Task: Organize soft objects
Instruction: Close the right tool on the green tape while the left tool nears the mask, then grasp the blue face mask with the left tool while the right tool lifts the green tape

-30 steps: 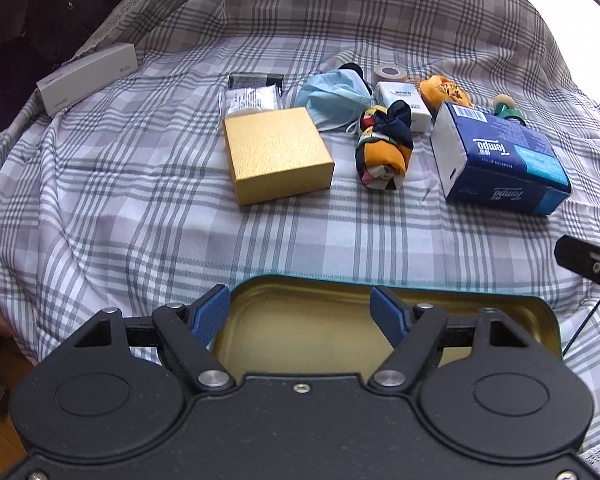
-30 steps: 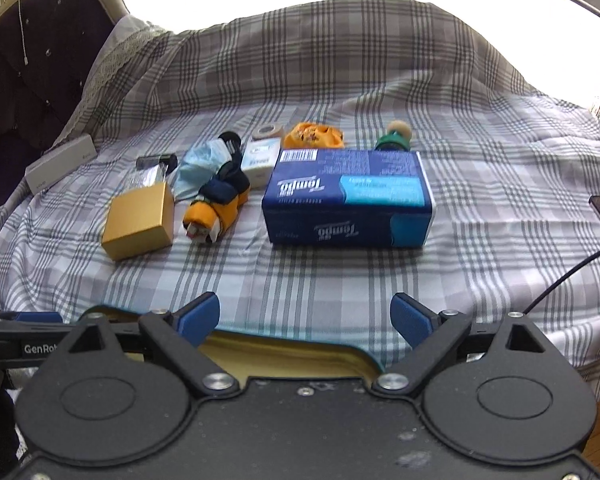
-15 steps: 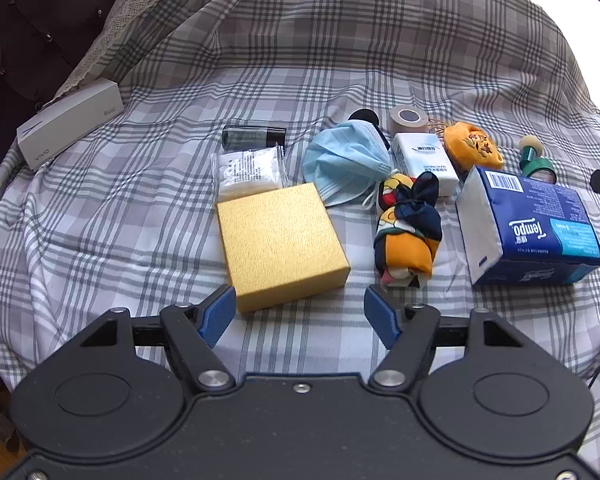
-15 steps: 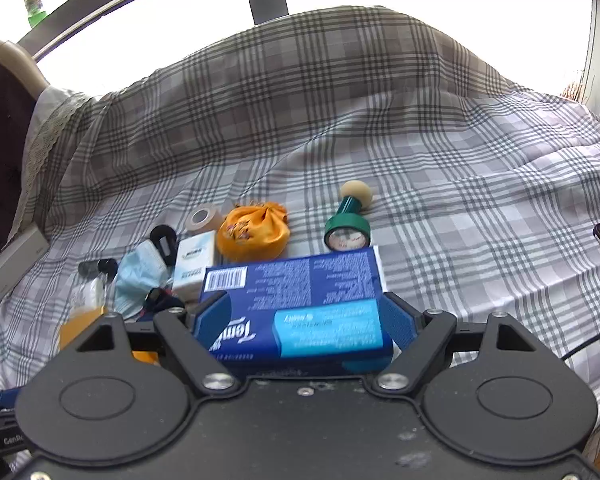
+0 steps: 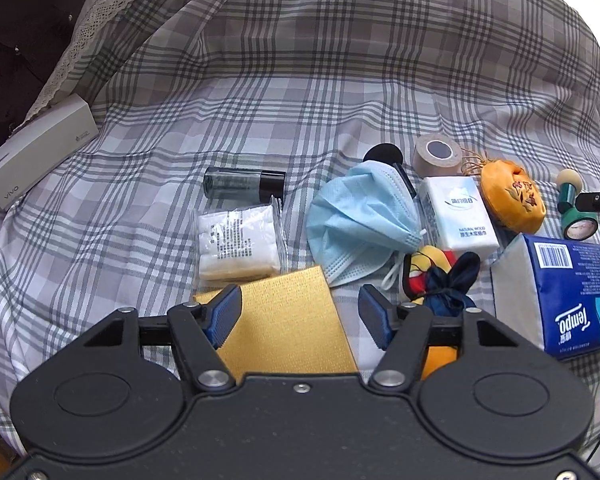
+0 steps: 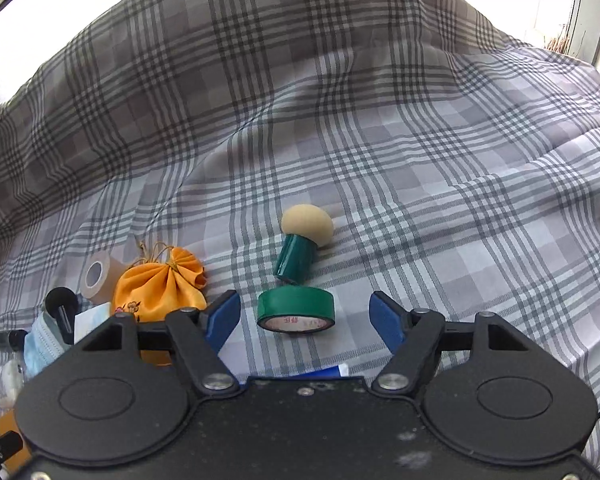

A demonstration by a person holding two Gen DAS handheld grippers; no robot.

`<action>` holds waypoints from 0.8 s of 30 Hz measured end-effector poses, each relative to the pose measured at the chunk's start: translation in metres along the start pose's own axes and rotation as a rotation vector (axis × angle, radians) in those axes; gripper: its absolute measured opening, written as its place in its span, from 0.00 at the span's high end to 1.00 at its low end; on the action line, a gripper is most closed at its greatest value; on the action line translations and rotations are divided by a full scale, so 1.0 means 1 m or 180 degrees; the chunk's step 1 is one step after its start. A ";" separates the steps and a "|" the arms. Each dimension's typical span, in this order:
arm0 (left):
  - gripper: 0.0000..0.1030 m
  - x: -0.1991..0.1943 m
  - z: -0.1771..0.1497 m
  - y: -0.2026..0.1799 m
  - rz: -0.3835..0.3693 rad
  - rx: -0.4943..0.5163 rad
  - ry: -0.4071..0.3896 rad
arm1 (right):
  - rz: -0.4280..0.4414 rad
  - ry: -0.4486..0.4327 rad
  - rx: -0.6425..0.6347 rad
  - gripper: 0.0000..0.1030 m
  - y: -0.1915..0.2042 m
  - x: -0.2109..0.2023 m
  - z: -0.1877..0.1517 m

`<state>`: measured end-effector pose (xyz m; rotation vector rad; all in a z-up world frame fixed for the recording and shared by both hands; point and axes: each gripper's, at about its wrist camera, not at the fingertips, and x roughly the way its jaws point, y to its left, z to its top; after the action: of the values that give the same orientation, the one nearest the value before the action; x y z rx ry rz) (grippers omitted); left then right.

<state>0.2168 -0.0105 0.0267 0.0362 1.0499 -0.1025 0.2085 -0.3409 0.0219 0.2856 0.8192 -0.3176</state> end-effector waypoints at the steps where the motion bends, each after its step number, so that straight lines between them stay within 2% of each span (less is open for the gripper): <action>1: 0.42 0.003 0.003 0.000 0.0005 0.0001 -0.0001 | 0.0016 0.0022 0.0007 0.32 0.001 0.004 0.001; 4: 0.42 0.011 0.013 -0.003 0.0021 0.0001 0.0002 | 0.0015 0.0092 -0.0003 0.35 0.005 0.014 0.003; 8: 0.42 0.023 0.025 -0.006 0.0004 -0.0013 0.0018 | 0.0035 0.0263 0.0083 0.53 0.008 0.031 0.001; 15: 0.41 0.050 0.040 -0.015 -0.0023 0.0007 0.0111 | 0.0233 -0.0107 0.0253 0.54 0.010 0.029 -0.013; 19: 0.41 0.061 0.047 -0.017 -0.0086 -0.0030 0.0156 | 0.0224 -0.0268 0.0275 0.54 0.012 0.029 -0.020; 24: 0.41 0.050 0.060 -0.015 -0.0205 -0.0196 0.0021 | 0.0265 -0.0321 0.0247 0.54 0.012 0.028 -0.023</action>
<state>0.2919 -0.0331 0.0138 -0.0531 1.0603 -0.1284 0.2156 -0.3263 -0.0120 0.3723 0.6946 -0.2837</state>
